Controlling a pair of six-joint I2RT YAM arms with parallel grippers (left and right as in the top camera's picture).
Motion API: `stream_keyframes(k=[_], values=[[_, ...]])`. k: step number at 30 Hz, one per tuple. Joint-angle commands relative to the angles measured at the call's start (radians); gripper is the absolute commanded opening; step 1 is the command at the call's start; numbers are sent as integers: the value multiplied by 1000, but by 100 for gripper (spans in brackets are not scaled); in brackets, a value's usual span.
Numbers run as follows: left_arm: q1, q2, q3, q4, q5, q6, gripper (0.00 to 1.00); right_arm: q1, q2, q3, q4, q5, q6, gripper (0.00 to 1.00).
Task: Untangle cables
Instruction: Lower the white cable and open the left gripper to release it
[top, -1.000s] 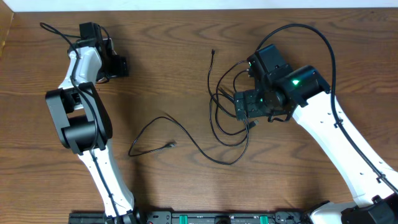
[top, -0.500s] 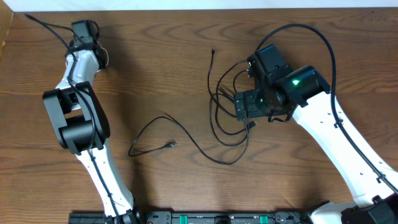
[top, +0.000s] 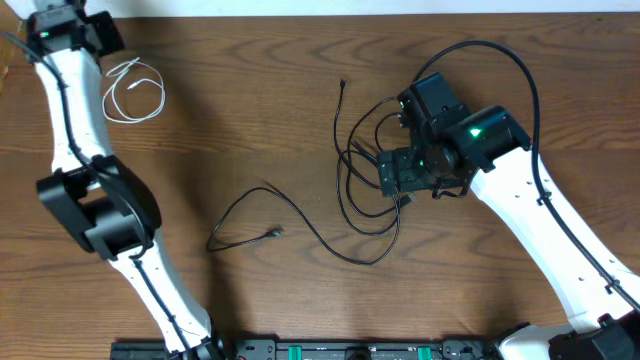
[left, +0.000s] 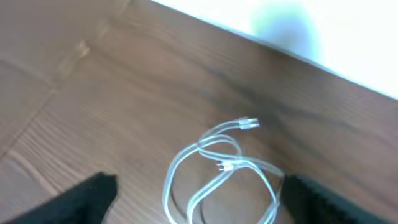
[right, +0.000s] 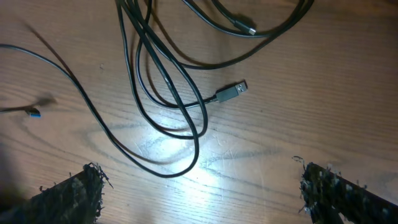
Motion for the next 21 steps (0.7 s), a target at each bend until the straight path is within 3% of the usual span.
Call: stream_keyframes(k=[1, 7, 11, 15, 19, 21], values=[[11, 5, -20, -123, 125, -174, 95, 4, 3, -3, 4, -6, -11, 99], [28, 52, -110, -223, 122, -404, 96, 4, 3, -3, 4, -6, -24, 99], [35, 59, -182, -195, 121, -495, 96, 4, 3, -3, 4, -6, -24, 99], [48, 64, -222, -183, 114, -659, 96, 4, 3, -3, 8, -6, -23, 99], [61, 88, -225, -157, 121, -684, 96, 4, 3, -3, 7, -6, -23, 99], [63, 107, -225, -142, 127, -684, 90, 4, 3, -3, 7, -6, -23, 99]])
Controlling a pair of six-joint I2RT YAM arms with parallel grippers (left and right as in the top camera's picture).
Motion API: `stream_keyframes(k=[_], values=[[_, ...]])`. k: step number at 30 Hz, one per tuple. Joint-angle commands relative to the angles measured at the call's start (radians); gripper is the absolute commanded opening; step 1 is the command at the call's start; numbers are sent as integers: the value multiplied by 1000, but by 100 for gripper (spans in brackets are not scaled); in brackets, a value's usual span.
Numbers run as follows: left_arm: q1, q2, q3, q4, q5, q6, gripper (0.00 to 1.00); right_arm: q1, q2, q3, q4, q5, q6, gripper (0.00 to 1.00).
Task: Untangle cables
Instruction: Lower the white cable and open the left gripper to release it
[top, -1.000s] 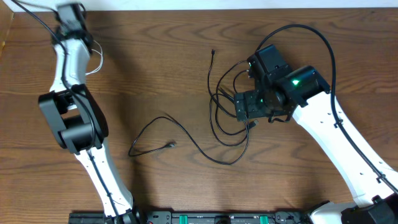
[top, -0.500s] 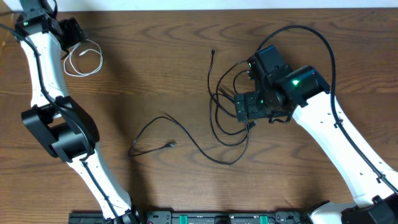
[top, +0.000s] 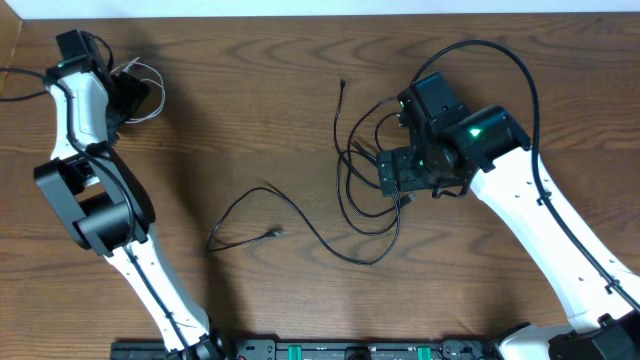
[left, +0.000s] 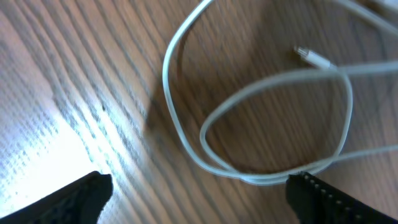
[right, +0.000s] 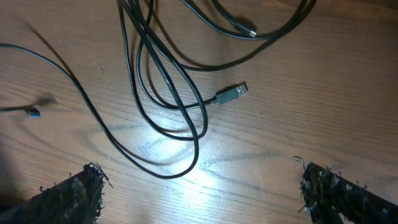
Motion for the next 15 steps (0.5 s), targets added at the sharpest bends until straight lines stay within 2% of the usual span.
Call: stream_keyframes(k=[1, 4, 7, 8, 10, 12, 15], values=[[10, 54, 0, 18, 5, -64, 87, 4, 3, -3, 1, -6, -12, 99], [10, 89, 0, 48, 13, -63, 75, 4, 3, -3, 1, -5, -12, 99], [10, 120, 0, 108, 50, -28, 54, 4, 3, -3, 1, -6, -11, 99], [10, 124, 0, 124, 58, -22, 51, 4, 3, -3, 0, -6, -11, 99], [10, 135, 0, 166, 60, -20, 31, 4, 3, -3, 0, -6, -11, 99], [10, 137, 0, 211, 80, 15, 19, 4, 3, -3, 0, -6, -11, 99], [11, 136, 4, 324, 168, 128, 11, 4, 3, -2, -1, -6, -11, 99]])
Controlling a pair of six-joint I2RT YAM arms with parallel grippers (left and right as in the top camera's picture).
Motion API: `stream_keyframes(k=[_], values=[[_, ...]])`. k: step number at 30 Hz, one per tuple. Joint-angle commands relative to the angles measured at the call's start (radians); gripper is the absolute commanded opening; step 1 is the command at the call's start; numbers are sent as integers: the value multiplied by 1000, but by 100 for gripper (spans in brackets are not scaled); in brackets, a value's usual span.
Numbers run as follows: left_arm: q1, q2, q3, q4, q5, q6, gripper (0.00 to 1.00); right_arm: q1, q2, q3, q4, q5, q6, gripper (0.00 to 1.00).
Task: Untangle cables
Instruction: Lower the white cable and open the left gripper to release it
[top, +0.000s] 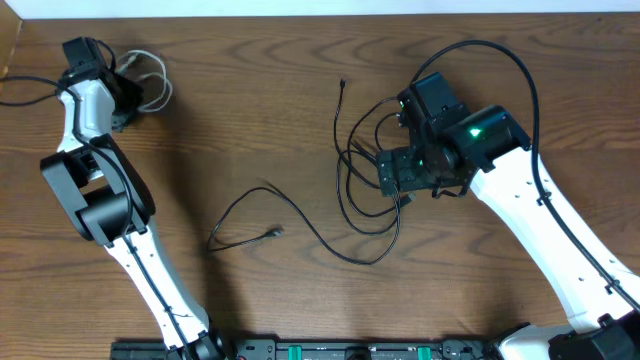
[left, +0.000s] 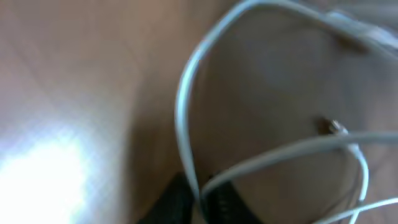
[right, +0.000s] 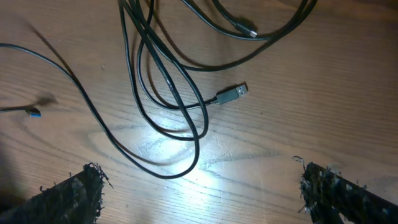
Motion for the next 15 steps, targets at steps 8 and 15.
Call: stream_keyframes(k=[8, 15], values=[[54, -40, 261, 109, 161, 186, 17, 4, 3, -3, -54, -21, -11, 99], [111, -123, 367, -35, 161, 315, 98, 4, 3, -3, -44, -22, -11, 99]])
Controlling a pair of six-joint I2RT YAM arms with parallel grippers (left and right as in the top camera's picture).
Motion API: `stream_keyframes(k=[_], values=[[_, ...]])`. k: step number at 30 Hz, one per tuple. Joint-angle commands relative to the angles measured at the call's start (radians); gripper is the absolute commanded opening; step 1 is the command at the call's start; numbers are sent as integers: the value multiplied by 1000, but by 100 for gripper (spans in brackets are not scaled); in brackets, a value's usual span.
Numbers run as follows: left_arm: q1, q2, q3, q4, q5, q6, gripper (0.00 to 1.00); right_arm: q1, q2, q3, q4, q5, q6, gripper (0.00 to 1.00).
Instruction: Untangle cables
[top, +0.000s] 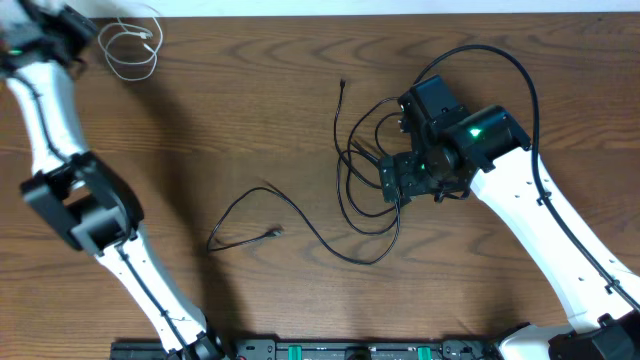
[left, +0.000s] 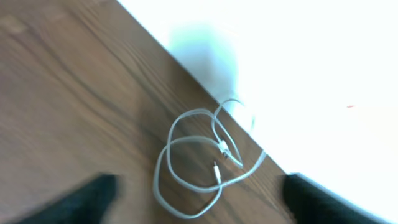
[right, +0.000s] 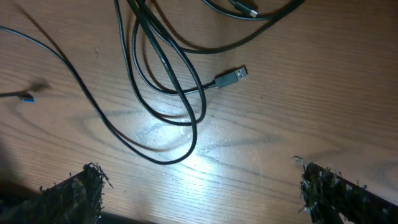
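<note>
A white cable lies coiled at the far left corner of the table, its loops right against the far edge. My left gripper hangs open above and behind it, with nothing between its fingers. A tangle of black cables lies at centre right, and one loop and a USB plug show in the right wrist view. Over this tangle my right gripper is open and holds nothing. A thin black cable trails out to the left.
The wooden table ends at a white strip along the far side. The right arm's own black lead arches over the far right. A black rail runs along the front edge.
My left gripper was shut low on the white cable; it is now open and raised, farther left. The white cable lies nearer the far edge than before. The right gripper barely shifted.
At first the white cable lay a little in from the far edge with my left gripper open beyond it. Then the gripper was low and open over the loops, then shut on them. Now the cable rests by the far edge, let go. The right arm stayed over the black tangle.
</note>
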Motion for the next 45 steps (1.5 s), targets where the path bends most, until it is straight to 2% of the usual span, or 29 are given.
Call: stream_keyframes(k=[1, 8, 12, 19, 23, 29, 35, 41, 45], values=[[27, -50, 23, -82, 11, 119, 98, 4, 3, -3, 3, -9, -10, 99], [29, -47, -9, -296, -17, 123, 98, 4, 3, -3, -5, -95, -11, 99], [21, -87, -9, -398, -18, 84, 98, 4, 3, -3, -5, -100, -10, 99], [-10, -281, -9, -597, -16, -77, 98, 2, -12, 1, -5, -100, 13, 99], [-71, -448, -9, -769, 29, -85, 98, -24, -73, 28, -4, -99, 12, 99], [-245, -623, -10, -983, 63, -51, 98, -111, -238, 38, -34, -6, 12, 99], [-481, -681, -10, -1154, 60, -13, 98, -279, -392, 38, -113, 20, 12, 99], [-736, -681, -74, -1152, 74, 26, 98, -400, -447, 38, -211, 21, 11, 99], [-887, -673, -155, -1152, -40, -72, 98, -410, -446, 31, -263, 20, 11, 99]])
